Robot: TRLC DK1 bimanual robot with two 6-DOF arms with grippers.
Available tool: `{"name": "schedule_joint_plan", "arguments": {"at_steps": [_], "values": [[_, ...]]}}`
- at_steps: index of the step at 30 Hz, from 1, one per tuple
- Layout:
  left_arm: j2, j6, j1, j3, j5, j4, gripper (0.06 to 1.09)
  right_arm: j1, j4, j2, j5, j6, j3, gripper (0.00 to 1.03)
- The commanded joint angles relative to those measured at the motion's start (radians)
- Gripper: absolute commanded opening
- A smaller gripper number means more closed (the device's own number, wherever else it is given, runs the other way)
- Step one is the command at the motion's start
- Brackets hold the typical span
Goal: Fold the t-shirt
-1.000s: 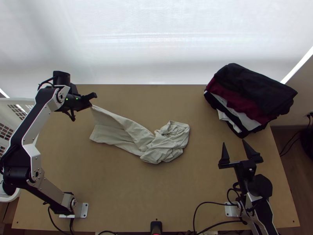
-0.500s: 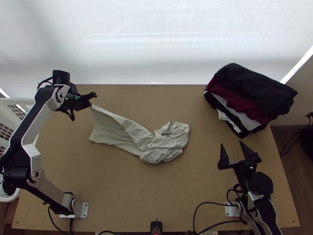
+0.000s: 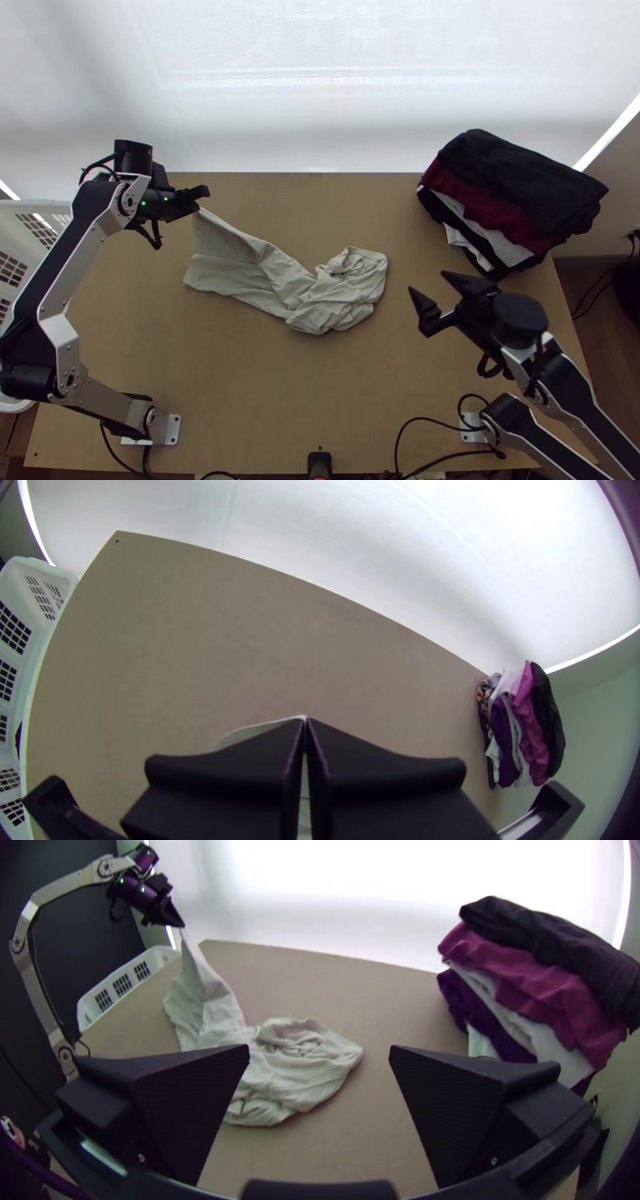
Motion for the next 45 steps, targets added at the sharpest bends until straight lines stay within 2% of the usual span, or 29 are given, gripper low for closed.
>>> {"name": "schedule_joint_plan", "arguments": {"at_steps": [1,4,7,12,16,18,21,23,25,29,33,45], "values": [[-0.037,-0.027,-0.003,-0.033,-0.006,0.013,0.09,0.067,-0.035,0.132,-0.024,0.015,0.012,0.99],[-0.043,-0.029,-0.003,-0.037,-0.006,0.016,0.09,0.112,-0.014,0.246,-0.035,0.009,-0.005,0.99],[-0.046,-0.027,-0.003,-0.025,-0.006,0.019,0.09,0.143,0.112,0.296,-0.033,-0.040,-0.060,0.99],[-0.046,-0.027,0.001,-0.005,-0.006,0.019,0.09,0.163,0.259,0.372,0.031,-0.195,-0.117,0.98],[-0.046,-0.030,0.004,0.000,-0.006,0.019,0.09,0.192,0.399,0.390,0.117,-0.379,-0.175,0.98],[-0.045,-0.033,0.006,0.003,-0.006,0.019,0.09,0.201,0.419,0.398,0.125,-0.444,-0.190,0.98],[-0.041,-0.033,0.009,0.007,-0.006,0.019,0.09,0.205,0.440,0.421,0.125,-0.495,-0.199,0.98],[-0.040,-0.033,0.009,0.009,-0.006,0.019,0.09,0.210,0.469,0.434,0.125,-0.510,-0.201,0.97],[-0.040,-0.040,0.009,0.009,-0.006,0.021,0.09,0.221,0.483,0.450,0.125,-0.508,-0.195,0.89],[-0.040,-0.041,0.009,0.009,-0.006,0.022,0.09,0.235,0.511,0.496,0.128,-0.491,-0.184,0.84],[-0.041,-0.043,0.014,0.010,-0.006,0.022,0.09,0.247,0.558,0.507,0.129,-0.490,-0.195,0.38],[-0.040,-0.046,0.020,0.016,-0.006,0.025,0.09,0.262,0.629,0.628,0.128,-0.495,-0.178,0.37]]}}
